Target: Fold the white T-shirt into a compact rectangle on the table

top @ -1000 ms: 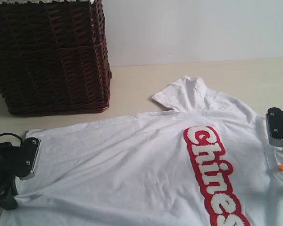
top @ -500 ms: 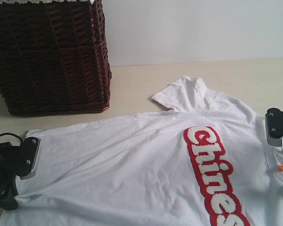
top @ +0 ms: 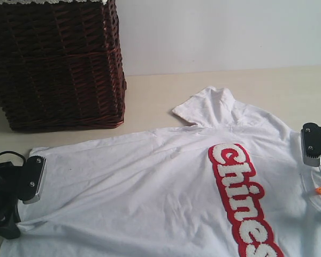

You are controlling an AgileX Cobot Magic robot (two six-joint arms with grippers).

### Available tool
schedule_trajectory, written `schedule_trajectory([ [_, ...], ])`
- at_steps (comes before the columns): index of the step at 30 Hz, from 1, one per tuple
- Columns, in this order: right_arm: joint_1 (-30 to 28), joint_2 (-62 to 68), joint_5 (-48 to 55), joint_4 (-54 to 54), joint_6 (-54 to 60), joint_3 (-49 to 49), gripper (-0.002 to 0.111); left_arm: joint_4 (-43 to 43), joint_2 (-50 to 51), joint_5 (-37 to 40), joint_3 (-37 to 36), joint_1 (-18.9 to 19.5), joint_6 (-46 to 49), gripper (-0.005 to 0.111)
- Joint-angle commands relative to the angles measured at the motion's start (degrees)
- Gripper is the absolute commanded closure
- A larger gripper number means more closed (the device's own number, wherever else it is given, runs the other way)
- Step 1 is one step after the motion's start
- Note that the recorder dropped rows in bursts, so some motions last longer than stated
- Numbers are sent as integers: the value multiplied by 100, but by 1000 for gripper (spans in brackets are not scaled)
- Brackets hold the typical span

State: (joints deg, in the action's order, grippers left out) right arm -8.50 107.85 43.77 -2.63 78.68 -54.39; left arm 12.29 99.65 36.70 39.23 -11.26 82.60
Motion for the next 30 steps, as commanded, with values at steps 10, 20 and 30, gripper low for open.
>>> schedule_trajectory([
  [10, -18, 89, -18, -26, 0, 36, 3, 187, 193, 62, -122, -15, -8, 100],
  [20, -18, 89, -18, -41, 0, 36, 3, 187, 193, 61, -122, -15, -32, 100],
  [30, -18, 89, -18, -41, 0, 36, 3, 187, 193, -30, -122, -15, -32, 100],
])
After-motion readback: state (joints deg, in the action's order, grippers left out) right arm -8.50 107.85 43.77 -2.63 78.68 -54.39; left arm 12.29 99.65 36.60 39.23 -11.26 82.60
